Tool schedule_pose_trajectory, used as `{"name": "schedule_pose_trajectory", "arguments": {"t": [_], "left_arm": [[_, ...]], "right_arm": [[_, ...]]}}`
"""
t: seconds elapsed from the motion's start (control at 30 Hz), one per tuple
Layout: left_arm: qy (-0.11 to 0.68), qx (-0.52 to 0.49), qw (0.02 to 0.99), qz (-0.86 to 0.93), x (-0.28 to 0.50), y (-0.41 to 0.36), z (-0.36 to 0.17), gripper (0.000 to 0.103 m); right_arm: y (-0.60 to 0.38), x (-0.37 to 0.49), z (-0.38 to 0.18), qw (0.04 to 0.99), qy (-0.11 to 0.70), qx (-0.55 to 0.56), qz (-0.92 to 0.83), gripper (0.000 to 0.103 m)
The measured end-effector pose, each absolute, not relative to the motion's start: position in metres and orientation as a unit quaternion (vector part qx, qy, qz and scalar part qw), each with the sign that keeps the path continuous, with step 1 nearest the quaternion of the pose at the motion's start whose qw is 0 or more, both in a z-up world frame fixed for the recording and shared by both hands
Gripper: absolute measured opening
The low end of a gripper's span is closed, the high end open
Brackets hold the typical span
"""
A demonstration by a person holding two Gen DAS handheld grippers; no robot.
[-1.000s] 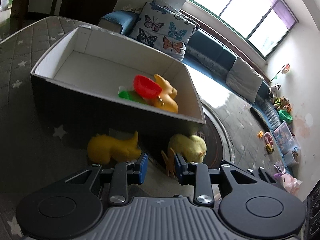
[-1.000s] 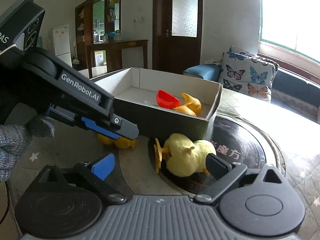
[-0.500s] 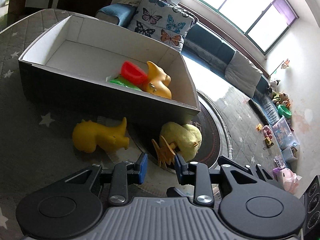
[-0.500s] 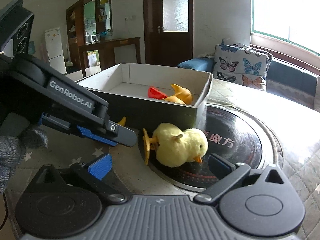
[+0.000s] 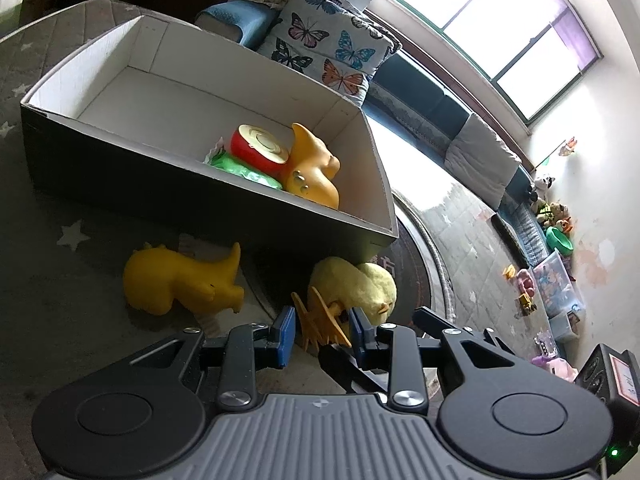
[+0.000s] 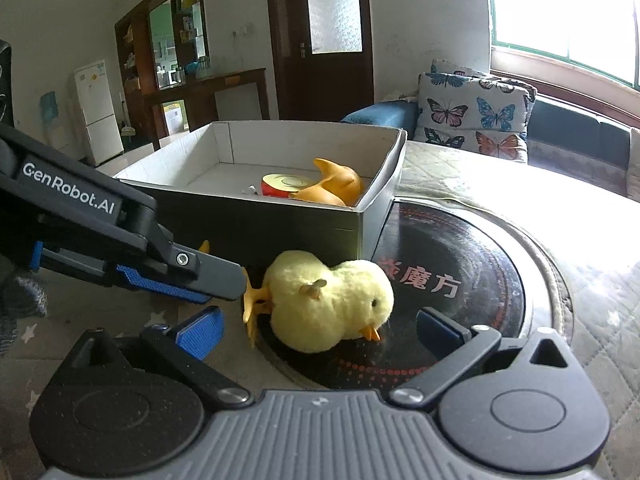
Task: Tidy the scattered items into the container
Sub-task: 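Move the left tool down to the yellow plush chick beside the box, then close the left tool's fingers on the yellow plush chick, then lift the plush chick with the left tool and carry it over the box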
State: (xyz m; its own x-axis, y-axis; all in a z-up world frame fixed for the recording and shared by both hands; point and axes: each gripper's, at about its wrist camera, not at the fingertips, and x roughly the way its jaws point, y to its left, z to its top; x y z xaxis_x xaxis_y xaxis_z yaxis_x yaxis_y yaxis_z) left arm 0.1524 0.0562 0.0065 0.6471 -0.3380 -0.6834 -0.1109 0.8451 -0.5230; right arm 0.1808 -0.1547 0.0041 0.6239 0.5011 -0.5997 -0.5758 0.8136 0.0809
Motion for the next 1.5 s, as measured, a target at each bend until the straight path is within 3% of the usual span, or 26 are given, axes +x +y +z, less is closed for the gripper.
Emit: {"name": "schedule_pose_trajectory", "arguments": {"t": [0.5, 0.6, 0.9, 1.5], "left_arm": [[0.42, -0.277, 0.862, -0.07, 0.172, 0.055, -0.001, 0.034], [0.421, -0.282, 0.859, -0.07, 0.176, 0.056, -0.005, 0.034], [0.42, -0.294, 0.855, -0.082, 0.172, 0.06, -0.005, 0.032], [0.338, -0.311, 0.883, -0.091, 0.13, 0.097, 0.05, 0.032]], "right_arm": [[-0.141, 0.204, -0.004, 0.892, 0.327, -0.054, 0.306, 0.102], [-0.141, 0.206, -0.007, 0.891, 0.332, -0.052, 0.306, 0.092], [-0.141, 0.197, -0.006, 0.894, 0.328, -0.049, 0.301, 0.087], [-0.106, 0.169, 0.055, 0.909, 0.246, -0.085, 0.325, 0.086]]}}
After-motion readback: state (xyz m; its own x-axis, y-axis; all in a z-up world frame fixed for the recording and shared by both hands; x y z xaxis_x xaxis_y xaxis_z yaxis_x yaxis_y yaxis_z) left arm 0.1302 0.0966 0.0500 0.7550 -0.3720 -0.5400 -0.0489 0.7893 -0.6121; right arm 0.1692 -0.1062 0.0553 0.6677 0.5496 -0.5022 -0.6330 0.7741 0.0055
